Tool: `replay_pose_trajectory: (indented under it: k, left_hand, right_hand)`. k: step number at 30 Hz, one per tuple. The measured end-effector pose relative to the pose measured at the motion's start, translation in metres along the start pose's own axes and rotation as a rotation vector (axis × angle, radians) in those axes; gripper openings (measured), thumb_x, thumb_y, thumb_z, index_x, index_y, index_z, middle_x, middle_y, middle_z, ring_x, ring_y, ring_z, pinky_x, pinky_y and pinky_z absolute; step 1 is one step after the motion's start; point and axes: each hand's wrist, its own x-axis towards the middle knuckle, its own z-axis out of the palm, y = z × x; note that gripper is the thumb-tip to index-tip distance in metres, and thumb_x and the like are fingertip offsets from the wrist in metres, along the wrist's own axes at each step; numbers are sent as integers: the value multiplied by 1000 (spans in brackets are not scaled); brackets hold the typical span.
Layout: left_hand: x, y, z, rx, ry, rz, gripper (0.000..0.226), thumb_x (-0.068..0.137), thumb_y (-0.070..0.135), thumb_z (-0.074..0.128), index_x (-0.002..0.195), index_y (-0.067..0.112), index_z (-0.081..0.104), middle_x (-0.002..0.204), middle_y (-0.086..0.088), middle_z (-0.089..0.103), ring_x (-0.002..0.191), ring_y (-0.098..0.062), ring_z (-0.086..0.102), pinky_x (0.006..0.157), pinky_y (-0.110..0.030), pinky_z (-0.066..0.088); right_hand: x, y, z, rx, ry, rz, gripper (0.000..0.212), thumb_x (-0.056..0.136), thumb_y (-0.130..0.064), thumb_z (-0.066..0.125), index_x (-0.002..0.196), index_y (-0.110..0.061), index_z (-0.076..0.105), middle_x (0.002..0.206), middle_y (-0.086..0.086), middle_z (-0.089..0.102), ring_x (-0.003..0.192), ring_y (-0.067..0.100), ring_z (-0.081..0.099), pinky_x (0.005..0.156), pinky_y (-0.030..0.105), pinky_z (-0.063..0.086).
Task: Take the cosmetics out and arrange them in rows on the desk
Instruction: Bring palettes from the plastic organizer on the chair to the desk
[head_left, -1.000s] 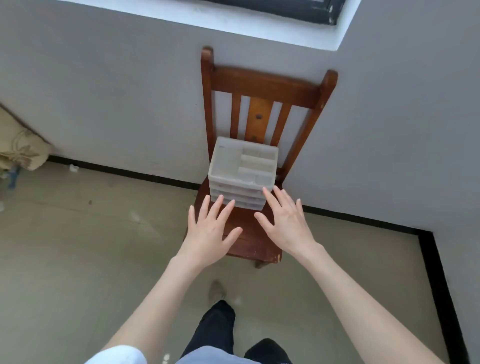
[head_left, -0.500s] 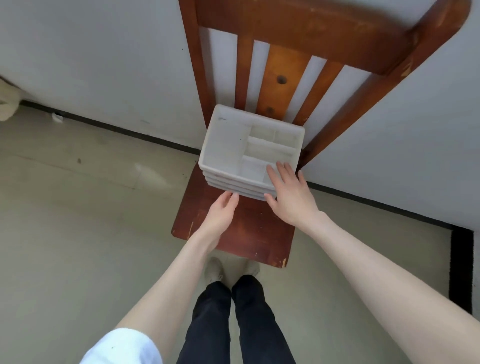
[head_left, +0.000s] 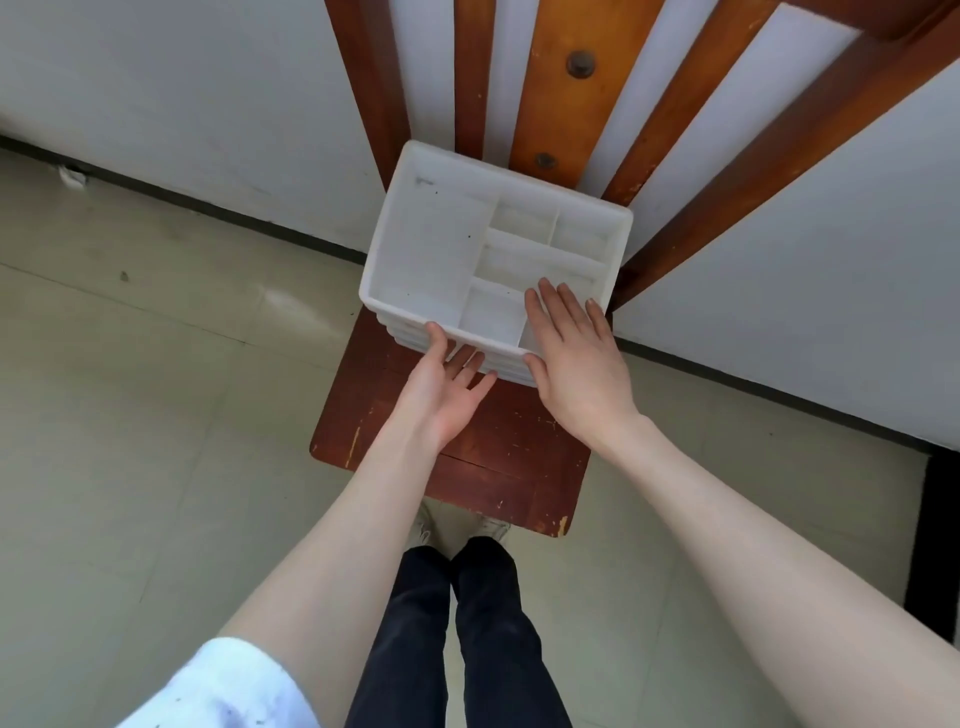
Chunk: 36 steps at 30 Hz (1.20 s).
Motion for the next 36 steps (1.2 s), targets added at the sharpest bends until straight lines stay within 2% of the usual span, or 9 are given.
replay_pose_trajectory:
  k: [3,8,12,18,26,31,34,36]
  left_hand:
    - [3,-2,-3,-66,-35,6,52,95,40,43,132,4,39,132,-12,45,131,-27,38,104,-50,32]
    - [0,-5,-17,-66,-33,4,55,90,40,54,132,7,41,129,-16,47,127,-29,43,105,-49,35]
    - [-14,-14,-34,-43,15,5,58,93,44,47,137,8,36,135,-18,45,128,-29,43,107,-46,35]
    - [-42,-27,-66,17,138,-19,54,96,41,40,139,9,33,141,-19,40,128,-30,43,102,-44,39]
    - [-59,-29,-90,105,146,-52,52,98,37,33,139,4,32,141,-19,41,128,-29,44,105,-45,37]
    - [-62,-21,-91,141,194,-96,48,100,29,35,140,3,31,140,-18,43,127,-30,45,100,-41,40]
    - [-72,-16,-86,334,304,-87,42,99,14,41,138,0,33,129,-17,52,119,-30,52,95,-39,46]
    - [-80,-11,-82,437,400,52,36,97,6,41,132,-3,39,108,-14,59,105,-26,59,86,-33,52]
  right_hand:
    - [-1,-1,6,8,42,14,60,93,-18,53,146,-8,26,153,12,25,143,28,21,115,37,3]
    - [0,-3,7,40,74,29,60,93,-15,52,146,-9,26,154,12,24,143,27,19,116,38,2]
    - [-1,-4,5,30,69,31,60,94,-15,50,147,-10,23,155,10,21,144,26,15,116,35,-1]
    - [-3,-11,3,13,58,80,61,95,-16,48,148,-12,18,157,9,14,145,25,9,116,35,-4]
    - [-3,-14,5,-31,40,102,61,97,-18,47,149,-13,16,157,10,12,145,26,8,116,38,-1]
    - [-5,-17,4,-12,31,114,61,97,-16,46,149,-12,15,157,12,9,145,27,7,116,37,-2]
    - [-16,-28,2,156,127,130,54,94,-9,49,144,-6,29,154,17,19,143,30,16,115,36,9]
    - [-34,-36,3,293,268,149,43,91,-2,50,134,-1,45,145,20,37,135,31,34,110,31,22]
